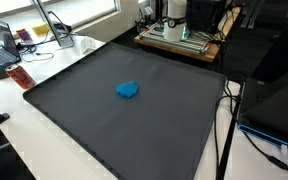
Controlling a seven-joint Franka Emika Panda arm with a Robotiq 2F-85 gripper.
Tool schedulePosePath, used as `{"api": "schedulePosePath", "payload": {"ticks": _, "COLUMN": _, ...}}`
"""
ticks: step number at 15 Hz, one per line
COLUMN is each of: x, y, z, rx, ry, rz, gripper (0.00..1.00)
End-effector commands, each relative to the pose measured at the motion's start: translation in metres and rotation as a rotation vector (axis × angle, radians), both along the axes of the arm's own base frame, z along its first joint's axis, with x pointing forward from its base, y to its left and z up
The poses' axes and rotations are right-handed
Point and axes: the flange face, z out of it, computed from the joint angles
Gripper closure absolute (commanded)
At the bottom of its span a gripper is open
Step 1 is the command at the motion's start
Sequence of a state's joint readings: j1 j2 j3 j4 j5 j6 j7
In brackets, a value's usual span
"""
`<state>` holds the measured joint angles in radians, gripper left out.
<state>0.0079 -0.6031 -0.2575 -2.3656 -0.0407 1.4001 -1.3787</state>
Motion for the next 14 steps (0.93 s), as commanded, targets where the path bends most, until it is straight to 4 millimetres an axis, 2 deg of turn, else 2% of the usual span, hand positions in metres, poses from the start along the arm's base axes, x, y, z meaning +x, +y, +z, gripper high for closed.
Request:
{"api": "schedulePosePath", "payload": {"ticks": 1, "x": 0.000, "y": 0.000, "z": 0.000, "rx": 0.000, "ry": 0.000, "rz": 0.000, "gripper": 0.96}}
{"api": "schedulePosePath", "payload": {"ticks": 10, "x": 0.000, "y": 0.000, "z": 0.000, "rx": 0.000, "ry": 0.000, "rz": 0.000, "gripper": 0.96}}
{"api": "schedulePosePath", "payload": {"ticks": 11, "x": 0.000, "y": 0.000, "z": 0.000, "rx": 0.000, "ry": 0.000, "rz": 0.000, "gripper": 0.99}}
{"api": "schedulePosePath", "payload": {"ticks": 12, "x": 0.009, "y": 0.001, "z": -0.001, "rx": 0.024, "ry": -0.003, "rz": -0.007, "gripper": 0.99}}
{"api": "schedulePosePath", "payload": {"ticks": 14, "x": 0.039, "y": 0.021, "z": -0.006, "rx": 0.031, "ry": -0.043, "rz": 0.000, "gripper": 0.99}}
